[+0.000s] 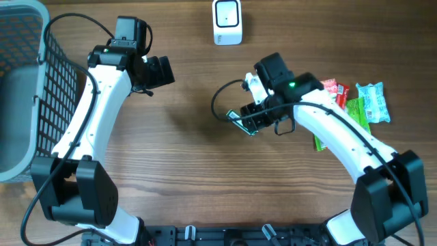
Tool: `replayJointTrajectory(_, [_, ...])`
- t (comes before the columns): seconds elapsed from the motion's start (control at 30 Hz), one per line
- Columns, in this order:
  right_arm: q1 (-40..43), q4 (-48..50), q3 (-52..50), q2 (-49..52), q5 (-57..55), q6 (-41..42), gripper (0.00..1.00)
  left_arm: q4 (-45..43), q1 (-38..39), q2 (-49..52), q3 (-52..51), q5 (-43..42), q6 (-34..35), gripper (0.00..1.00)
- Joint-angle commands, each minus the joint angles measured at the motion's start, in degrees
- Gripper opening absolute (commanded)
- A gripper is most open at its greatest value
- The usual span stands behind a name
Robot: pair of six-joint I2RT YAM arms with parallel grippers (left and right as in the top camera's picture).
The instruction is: Scan the item barcode
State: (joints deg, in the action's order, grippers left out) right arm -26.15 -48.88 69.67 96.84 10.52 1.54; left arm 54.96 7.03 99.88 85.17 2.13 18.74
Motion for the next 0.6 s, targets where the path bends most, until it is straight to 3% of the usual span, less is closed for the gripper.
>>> replayJointTrajectory(0.0, [-0.2,6.6,-6.4,0.8,-2.3,-3.3,0.63,-0.1,-0.1,0.3,-0.1,0.5,-0.3,1.00])
replayJointTrajectory(0.33, [-0.4,28.4,-20.3,0.9,-2.0,-7.7,0.53,-0.1,-0.1,0.3,-0.1,0.5,-0.3,1.00])
replayJointTrajectory(0.57, [-0.4,30.9,-21.7,0.9,1.1,-7.6,0.49,-0.1,-0.1,0.3,-0.1,0.5,-0.3,1.00])
